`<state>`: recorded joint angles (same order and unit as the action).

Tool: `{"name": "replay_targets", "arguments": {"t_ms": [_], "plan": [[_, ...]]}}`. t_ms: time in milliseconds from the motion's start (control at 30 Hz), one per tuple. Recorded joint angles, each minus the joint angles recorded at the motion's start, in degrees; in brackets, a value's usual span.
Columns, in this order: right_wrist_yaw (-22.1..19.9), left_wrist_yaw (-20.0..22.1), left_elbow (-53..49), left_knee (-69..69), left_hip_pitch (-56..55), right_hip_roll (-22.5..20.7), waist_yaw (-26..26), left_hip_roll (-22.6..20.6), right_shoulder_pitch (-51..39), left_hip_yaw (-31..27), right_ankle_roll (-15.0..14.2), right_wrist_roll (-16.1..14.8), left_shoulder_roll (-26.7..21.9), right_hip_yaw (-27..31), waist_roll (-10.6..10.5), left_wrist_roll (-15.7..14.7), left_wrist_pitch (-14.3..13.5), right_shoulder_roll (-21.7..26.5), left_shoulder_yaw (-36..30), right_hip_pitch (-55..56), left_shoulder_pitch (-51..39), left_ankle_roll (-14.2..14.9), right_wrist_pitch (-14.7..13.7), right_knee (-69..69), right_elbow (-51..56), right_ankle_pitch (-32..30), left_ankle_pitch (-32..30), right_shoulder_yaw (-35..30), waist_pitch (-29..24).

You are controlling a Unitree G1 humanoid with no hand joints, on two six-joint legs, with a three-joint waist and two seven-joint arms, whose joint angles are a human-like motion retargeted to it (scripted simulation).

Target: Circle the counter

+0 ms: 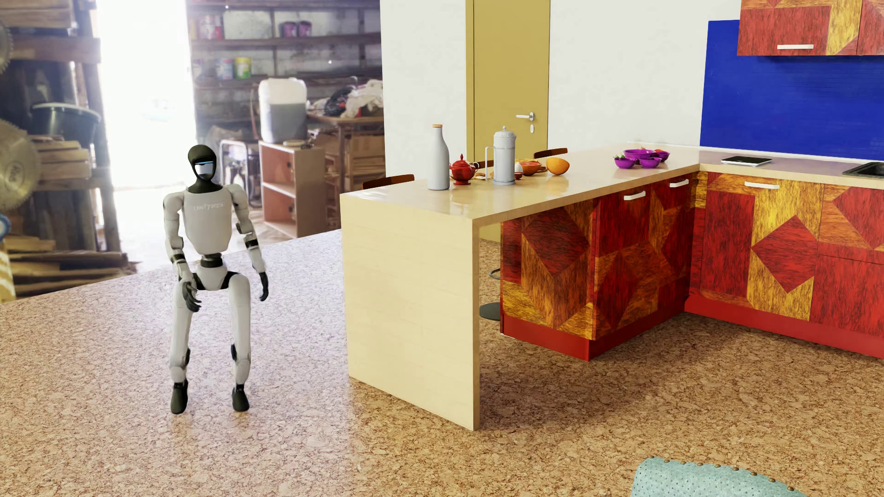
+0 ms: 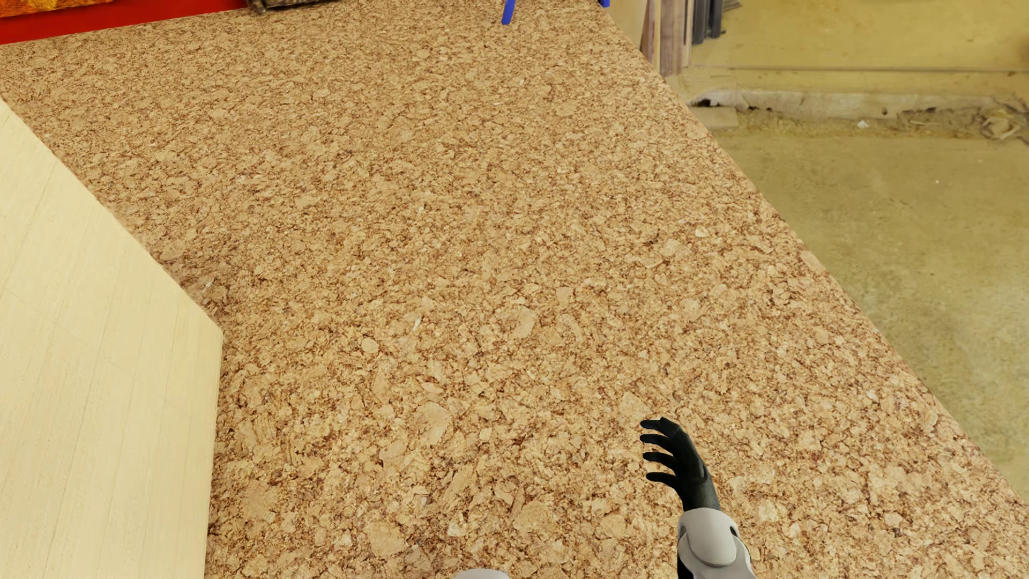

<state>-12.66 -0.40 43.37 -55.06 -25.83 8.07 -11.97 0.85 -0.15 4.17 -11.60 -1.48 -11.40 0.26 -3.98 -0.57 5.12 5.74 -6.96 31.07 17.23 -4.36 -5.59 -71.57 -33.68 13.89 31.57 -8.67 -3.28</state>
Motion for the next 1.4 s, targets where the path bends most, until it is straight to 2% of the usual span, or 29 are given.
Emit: {"name": "replay_targets", "arguments": {"t_ms": [33,100,133,167,200,267,300,333,367,433,533,567,600,633,667,700,767,800,867,933,967,1000,1100,1167,1233,1300,1333,1367,1400], "plan": [[1.6,1.9,-2.0,1.7,3.3,-2.6,2.4,-1.7,4.1,-1.8,-0.5,1.4,0.4,2.0,1.2,-0.2,1.7,1.3,1.0,4.1,-1.1,0.1,-1.7,0.0,-1.0,3.4,1.4,1.2,-0.4],[6.3,5.3,-6.5,2.0,8.9,-3.8,6.0,-4.5,11.0,-3.8,-0.4,4.9,2.2,0.7,4.9,-2.0,3.0,5.2,1.0,11.5,-3.6,-0.2,1.0,9.7,0.3,5.5,3.5,5.2,-0.9],[8.0,5.6,-9.6,-8.4,6.1,-3.4,5.2,-5.3,11.5,-4.1,0.2,5.7,3.6,-0.6,6.5,-2.3,3.0,7.2,3.6,10.5,-5.0,0.6,1.1,20.2,-3.6,2.7,-0.9,6.3,-1.1],[8.5,4.6,-9.3,-19.0,1.3,-3.1,3.2,-4.6,10.9,-4.2,4.9,5.3,4.1,-2.6,5.3,-2.6,2.1,10.3,3.6,8.5,-5.2,0.3,1.5,20.4,-6.2,-1.4,-8.5,6.4,-0.6],[7.5,2.5,-5.7,-22.7,-3.3,-2.7,0.8,-3.2,9.0,-2.4,12.6,4.0,3.0,-5.1,3.6,-3.4,1.2,10.6,2.6,6.2,-5.9,0.0,2.5,19.6,-6.0,1.6,-12.5,6.8,-0.2],[4.4,-0.5,-8.2,-15.0,-6.2,-1.6,-3.0,0.6,5.6,0.5,7.2,1.0,1.1,-8.5,0.9,-3.6,1.4,7.1,5.7,-0.9,-2.6,3.6,3.1,21.1,-0.2,6.3,-3.9,4.2,0.6],[3.7,-0.4,-7.5,-9.3,-6.0,-1.3,-4.3,2.1,4.0,0.1,8.8,0.3,0.9,-10.1,-0.4,-2.8,1.7,5.5,6.1,-4.5,-1.1,5.3,3.0,21.8,2.0,8.7,0.2,2.7,1.7],[3.7,0.2,-6.9,-3.3,-5.0,-0.4,-4.4,2.7,2.3,-0.3,7.4,0.6,0.3,-10.5,-0.6,-2.3,2.0,3.8,5.6,-6.4,0.1,3.0,2.4,20.2,1.7,11.6,-0.9,1.4,2.7],[4.0,1.2,-4.5,-2.7,-2.4,0.5,-2.7,1.8,1.5,-0.2,4.9,1.4,-1.0,-8.1,-0.1,-2.0,1.8,1.9,3.7,-5.8,0.8,0.6,2.3,13.3,1.9,10.8,-1.4,0.3,2.5],[6.2,3.9,-0.4,0.1,2.2,-2.5,4.8,-0.9,5.2,-1.7,1.0,3.8,-1.6,0.7,3.4,-2.1,0.8,1.2,2.5,3.2,0.2,0.6,2.1,-1.2,-0.3,0.7,1.4,1.5,3.2],[9.4,6.6,-5.9,9.4,12.8,-4.3,10.4,-3.2,15.4,-6.4,-3.2,6.6,2.8,1.9,8.6,-0.9,0.1,5.7,3.0,9.2,-6.9,1.3,7.0,7.1,-0.1,8.0,3.0,8.0,3.2],[9.5,6.1,-7.1,8.2,14.5,-3.8,10.5,-3.8,16.2,-7.4,-3.4,6.8,3.3,1.1,10.5,0.6,-0.3,5.5,2.1,10.1,-9.4,2.2,8.6,11.7,0.3,7.0,2.3,8.9,2.2],[9.1,5.0,-9.0,-0.7,11.8,-2.5,9.6,-4.9,16.0,-7.9,-3.6,6.2,4.4,1.0,11.6,1.8,-0.4,5.9,3.2,7.7,-11.2,-0.1,7.0,23.4,-1.6,7.2,-0.9,8.8,1.2],[8.0,2.8,-9.3,-13.6,6.2,-1.8,6.0,-3.7,13.9,-6.4,-0.8,4.3,3.8,-1.5,9.5,1.7,-0.7,8.8,2.5,5.1,-11.1,-2.0,4.1,24.1,-4.9,-0.8,-10.7,8.7,-0.5],[6.4,0.1,-7.9,-19.5,0.6,-1.0,3.5,-1.6,11.2,-3.5,5.5,2.1,2.4,-3.9,6.5,1.0,-1.4,10.5,3.0,2.5,-8.7,-1.7,2.7,23.4,-3.4,2.1,-15.5,8.5,-1.6],[4.5,-2.4,-7.2,-17.6,-3.0,-0.4,0.8,0.9,7.7,-0.8,10.5,0.3,0.4,-5.7,3.8,0.4,-1.3,9.5,5.1,-0.5,-4.7,-1.0,1.7,23.3,-2.0,4.8,-11.7,7.2,-2.1],[2.9,-2.0,-7.2,-4.1,-5.7,0.4,-4.0,4.2,1.5,-0.5,4.2,-0.2,-0.6,-8.3,-1.7,0.7,1.2,4.5,6.7,-5.9,1.4,1.0,2.4,23.2,2.2,10.0,-2.1,2.1,0.6],[3.4,0.2,-4.9,-0.7,-3.3,1.5,-4.1,3.1,-1.0,-0.9,4.6,1.0,0.0,-6.7,-3.0,0.5,2.5,2.5,4.3,-5.7,3.0,2.8,2.1,16.2,1.7,10.9,-2.9,0.3,1.0],[6.7,4.0,-1.9,0.4,2.4,-1.0,-0.3,0.1,2.2,-2.7,7.7,4.6,0.0,1.1,-1.4,-1.9,4.8,0.5,-0.2,1.8,0.2,3.0,0.0,1.1,-1.8,-0.8,1.1,1.1,0.6],[9.7,6.5,-9.1,-1.3,6.0,-1.9,3.5,-2.5,10.5,-4.5,8.0,7.9,3.9,3.2,2.8,-4.6,5.3,4.4,3.2,3.9,-3.7,3.1,-1.3,16.8,-3.7,7.5,3.7,5.5,0.8],[10.0,6.1,-8.7,-8.6,4.1,-1.6,3.4,-2.2,12.4,-5.8,3.5,8.0,5.3,1.7,2.6,-5.5,3.7,8.2,3.4,1.9,-5.8,1.8,-0.6,16.5,-4.4,9.7,1.2,6.1,1.2],[8.9,4.0,-6.8,-14.5,1.5,-0.9,2.6,-1.0,13.1,-4.6,3.9,6.8,5.6,-0.6,2.0,-5.9,1.7,9.9,2.9,-1.3,-5.9,-1.4,1.4,17.2,-3.8,12.2,-4.5,6.5,1.8],[2.6,-4.7,-9.2,-12.3,-3.5,0.5,-5.2,0.4,4.7,1.0,3.5,1.1,1.8,-6.2,0.5,-4.6,-0.1,5.0,5.9,-13.3,-1.1,1.2,9.9,25.1,2.6,15.3,-4.6,4.4,2.8],[3.1,-3.1,-1.5,-0.9,-0.1,-0.8,-2.8,0.9,-1.8,-1.2,1.0,0.0,-0.9,-2.2,0.8,-2.5,-0.8,-0.4,1.5,-7.4,1.4,0.4,3.7,6.1,-0.1,5.4,1.2,2.3,2.4],[7.9,1.2,-2.5,4.1,6.6,-4.8,2.7,-1.8,5.8,-3.7,0.0,2.8,0.1,1.1,5.4,-2.5,2.2,1.2,1.7,2.2,-0.5,0.5,-2.8,-0.4,-1.6,6.9,3.3,3.8,1.4],[12.2,6.9,-6.4,6.0,13.2,-5.0,8.0,-3.7,13.2,-5.9,-0.8,6.7,1.9,0.3,8.9,-1.4,5.6,4.5,2.5,9.2,-5.4,1.8,-1.5,11.1,-0.8,8.4,4.8,6.3,-0.6],[12.7,8.1,-8.6,-1.1,12.0,-4.4,8.3,-4.8,14.3,-6.0,-1.8,7.4,2.5,0.3,10.4,-1.1,6.6,6.4,3.9,10.3,-7.9,0.1,-0.7,18.5,-2.4,6.0,1.9,7.5,-1.1],[12.0,7.8,-8.8,-10.5,8.9,-3.4,6.8,-5.1,14.1,-5.6,-2.0,7.1,2.6,-0.1,10.7,-0.8,7.0,8.3,3.7,8.9,-9.9,-0.4,-0.6,21.8,-5.3,0.0,-4.6,8.1,-1.1],[10.0,5.6,-7.1,-19.2,4.2,-3.0,4.4,-3.4,12.3,-4.3,1.4,5.7,2.9,-2.6,7.9,-0.8,6.7,10.7,3.4,6.2,-10.2,-0.7,0.0,20.8,-6.0,1.6,-14.2,7.6,-1.4]]}}
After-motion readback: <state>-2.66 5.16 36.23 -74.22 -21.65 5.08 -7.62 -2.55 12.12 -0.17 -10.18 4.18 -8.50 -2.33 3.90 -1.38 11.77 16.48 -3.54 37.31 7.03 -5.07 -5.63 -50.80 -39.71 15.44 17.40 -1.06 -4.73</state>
